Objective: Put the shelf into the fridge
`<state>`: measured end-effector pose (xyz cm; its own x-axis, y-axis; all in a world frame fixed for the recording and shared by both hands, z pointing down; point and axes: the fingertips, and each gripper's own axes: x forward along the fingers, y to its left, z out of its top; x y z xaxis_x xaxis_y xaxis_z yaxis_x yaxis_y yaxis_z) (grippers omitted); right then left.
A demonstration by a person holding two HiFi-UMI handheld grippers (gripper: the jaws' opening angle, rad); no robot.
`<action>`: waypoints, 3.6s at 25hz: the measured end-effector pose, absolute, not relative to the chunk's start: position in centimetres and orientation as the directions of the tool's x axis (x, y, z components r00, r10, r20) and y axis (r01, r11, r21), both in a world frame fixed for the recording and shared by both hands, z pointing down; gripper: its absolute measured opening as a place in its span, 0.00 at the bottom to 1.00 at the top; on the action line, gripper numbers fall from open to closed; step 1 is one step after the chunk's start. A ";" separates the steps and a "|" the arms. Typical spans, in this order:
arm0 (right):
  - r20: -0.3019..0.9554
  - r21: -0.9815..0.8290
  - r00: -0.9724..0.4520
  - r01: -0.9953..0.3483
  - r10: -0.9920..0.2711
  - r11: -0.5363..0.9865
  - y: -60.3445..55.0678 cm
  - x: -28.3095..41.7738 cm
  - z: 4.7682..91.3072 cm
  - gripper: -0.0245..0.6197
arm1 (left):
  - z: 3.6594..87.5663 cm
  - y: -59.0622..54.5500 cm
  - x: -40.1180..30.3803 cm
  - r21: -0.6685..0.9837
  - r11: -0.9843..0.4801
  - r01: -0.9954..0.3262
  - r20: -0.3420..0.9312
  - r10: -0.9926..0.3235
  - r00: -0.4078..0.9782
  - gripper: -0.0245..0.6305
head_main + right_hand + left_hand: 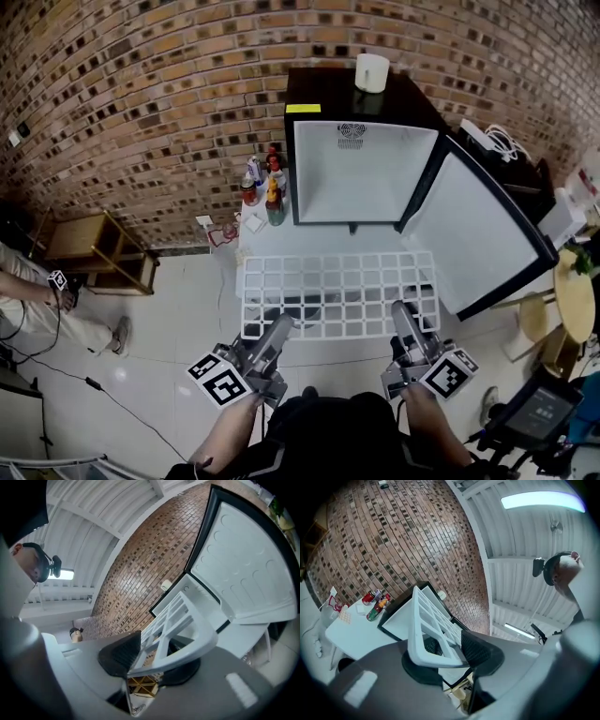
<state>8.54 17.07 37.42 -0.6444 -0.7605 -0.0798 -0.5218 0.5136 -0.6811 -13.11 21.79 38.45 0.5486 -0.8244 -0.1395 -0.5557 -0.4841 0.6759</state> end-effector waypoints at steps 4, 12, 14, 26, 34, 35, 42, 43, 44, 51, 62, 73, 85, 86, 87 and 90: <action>-0.051 -0.682 -0.623 -0.549 -0.781 0.482 16.1 8.4 37.9 0.23 | 39.2 20.3 -13.3 0.696 -0.489 -0.526 -0.139 -0.810 0.569 0.21; -0.019 -0.679 -0.627 -0.564 -0.778 0.471 12.1 8.0 38.7 0.23 | 40.5 16.5 -13.6 0.717 -0.468 -0.517 -0.131 -0.818 0.560 0.21; -0.026 -0.682 -0.630 -0.556 -0.776 0.474 10.6 8.2 38.8 0.23 | 40.3 15.1 -13.4 0.712 -0.466 -0.525 -0.129 -0.822 0.555 0.21; -0.063 -0.691 -0.649 -0.520 -0.758 0.503 0.8 10.3 38.2 0.24 | 38.9 5.7 -11.4 0.696 -0.456 -0.555 -0.104 -0.829 0.549 0.21; -0.053 -0.689 -0.647 -0.528 -0.760 0.497 -3.9 13.2 39.4 0.24 | 39.9 0.7 -8.5 0.711 -0.437 -0.551 -0.078 -0.828 0.556 0.21; -0.050 -0.696 -0.645 -0.525 -0.763 0.490 -4.4 13.5 39.7 0.24 | 40.0 0.2 -8.2 0.710 -0.433 -0.555 -0.068 -0.827 0.558 0.21; -0.044 -0.726 -0.648 -0.502 -0.760 0.470 -7.3 14.6 41.0 0.24 | 40.3 -2.6 -7.1 0.703 -0.406 -0.584 -0.018 -0.831 0.557 0.21; -0.045 -0.726 -0.650 -0.500 -0.758 0.472 -7.7 14.5 41.2 0.24 | 40.5 -3.0 -7.1 0.705 -0.401 -0.585 -0.015 -0.833 0.552 0.21; -0.043 -0.725 -0.652 -0.501 -0.757 0.472 -8.0 14.4 41.3 0.24 | 40.7 -3.2 -7.2 0.710 -0.394 -0.584 -0.013 -0.836 0.548 0.21; -0.010 -0.731 -0.638 -0.521 -0.770 0.441 -9.9 13.2 43.2 0.24 | 42.9 -5.4 -8.6 0.735 -0.389 -0.555 -0.004 -0.821 0.570 0.20; 0.048 -0.751 -0.567 -0.563 -0.822 0.344 -11.9 11.7 46.9 0.25 | 46.5 -8.9 -10.3 0.764 -0.415 -0.495 0.008 -0.761 0.649 0.21; 0.090 -0.761 -0.565 -0.570 -0.820 0.309 -11.8 11.2 48.4 0.24 | 49.0 -9.1 -9.9 0.788 -0.423 -0.447 -0.005 -0.730 0.683 0.20; 0.095 -0.770 -0.613 -0.545 -0.785 0.332 -13.8 13.9 49.9 0.24 | 49.8 -9.4 -7.7 0.783 -0.388 -0.487 0.000 -0.782 0.623 0.21; 0.098 -0.773 -0.617 -0.542 -0.781 0.331 -13.9 13.9 50.2 0.24 | 49.9 -9.4 -7.7 0.782 -0.381 -0.493 0.006 -0.787 0.617 0.21; 0.100 -0.776 -0.620 -0.538 -0.778 0.330 -14.1 14.0 50.6 0.24 | 50.1 -9.5 -7.7 0.781 -0.374 -0.501 0.014 -0.790 0.613 0.21; 0.102 -0.782 -0.626 -0.531 -0.773 0.327 -14.5 14.1 51.4 0.24 | 50.3 -9.8 -7.7 0.778 -0.358 -0.516 0.031 -0.799 0.601 0.21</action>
